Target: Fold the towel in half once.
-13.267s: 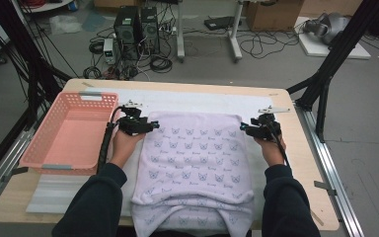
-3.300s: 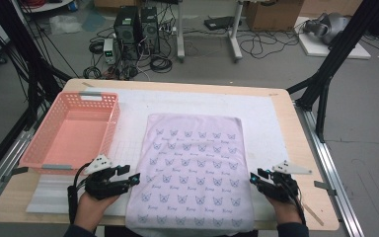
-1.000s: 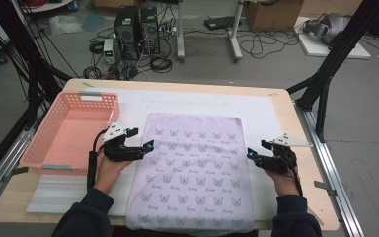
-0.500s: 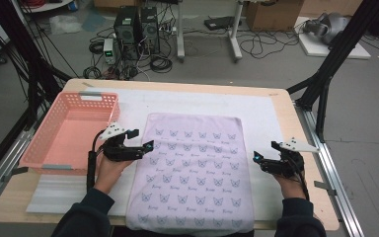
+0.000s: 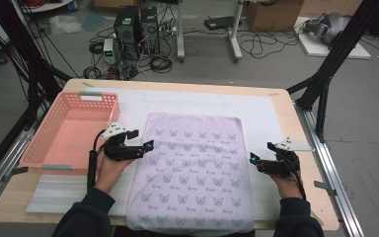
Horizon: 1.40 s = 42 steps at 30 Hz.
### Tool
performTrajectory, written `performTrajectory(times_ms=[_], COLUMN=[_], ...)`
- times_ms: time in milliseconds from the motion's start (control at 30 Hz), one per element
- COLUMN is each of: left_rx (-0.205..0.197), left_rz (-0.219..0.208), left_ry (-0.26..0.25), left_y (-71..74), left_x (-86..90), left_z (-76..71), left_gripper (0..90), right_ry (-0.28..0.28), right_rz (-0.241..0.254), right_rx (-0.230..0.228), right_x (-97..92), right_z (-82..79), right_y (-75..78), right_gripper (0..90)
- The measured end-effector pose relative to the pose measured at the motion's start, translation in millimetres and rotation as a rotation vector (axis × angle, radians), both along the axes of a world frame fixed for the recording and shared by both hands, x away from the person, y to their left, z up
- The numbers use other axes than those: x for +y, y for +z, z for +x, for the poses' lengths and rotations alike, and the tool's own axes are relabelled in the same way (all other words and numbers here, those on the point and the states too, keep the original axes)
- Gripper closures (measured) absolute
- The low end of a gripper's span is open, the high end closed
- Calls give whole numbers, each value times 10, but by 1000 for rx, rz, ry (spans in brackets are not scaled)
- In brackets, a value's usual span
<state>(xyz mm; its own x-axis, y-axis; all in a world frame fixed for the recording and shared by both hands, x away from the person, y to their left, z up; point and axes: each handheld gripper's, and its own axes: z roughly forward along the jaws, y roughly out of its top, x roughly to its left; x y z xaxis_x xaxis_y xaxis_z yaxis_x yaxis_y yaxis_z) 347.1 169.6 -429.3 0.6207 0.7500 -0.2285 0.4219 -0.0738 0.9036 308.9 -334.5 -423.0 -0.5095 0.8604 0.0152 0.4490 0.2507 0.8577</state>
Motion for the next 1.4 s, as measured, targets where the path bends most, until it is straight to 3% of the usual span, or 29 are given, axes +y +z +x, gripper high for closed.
performTrajectory(times_ms=[67,267,367,533,600,900,967,1067,1167,1233,1267,1333,1400], left_rx=[21,16,50,65,67,174,206,221,194,151,134,129,125], left_rz=[3,16,10,80,90,153,174,214,247,338,357,352,350], left_ry=[0,48,71,106,123,163,158,141,139,121,101,74,59], left_y=[-19,-41,-39,-51,-53,-88,-121,-165,-180,-179,-177,-175,-177], left_x=[-4,-3,5,-49,-69,-174,-185,-220,-250,-293,-304,-317,-327], left_z=[15,62,151,326,389,790,862,901,899,874,867,857,853], left_gripper=[190,213,226,264,288,344,354,391,436,470,495,601,697], right_ry=[4,2,-1,-4,-5,-13,-12,-31,-44,-39,-33,-28,3], right_rz=[1,16,26,19,21,7,-13,-30,-55,-75,-88,-140,-142], right_rx=[16,42,73,123,145,191,199,223,247,249,265,257,259], right_x=[6,-14,-13,-21,-14,156,196,252,299,342,373,434,461], right_z=[14,82,147,277,360,770,842,959,1053,1085,1101,1104,1101], right_y=[-17,-51,-79,-141,-135,-90,-92,-115,-144,-159,-170,-171,-157], right_gripper=[173,173,173,173,173,243,257,276,319,368,393,451,559])
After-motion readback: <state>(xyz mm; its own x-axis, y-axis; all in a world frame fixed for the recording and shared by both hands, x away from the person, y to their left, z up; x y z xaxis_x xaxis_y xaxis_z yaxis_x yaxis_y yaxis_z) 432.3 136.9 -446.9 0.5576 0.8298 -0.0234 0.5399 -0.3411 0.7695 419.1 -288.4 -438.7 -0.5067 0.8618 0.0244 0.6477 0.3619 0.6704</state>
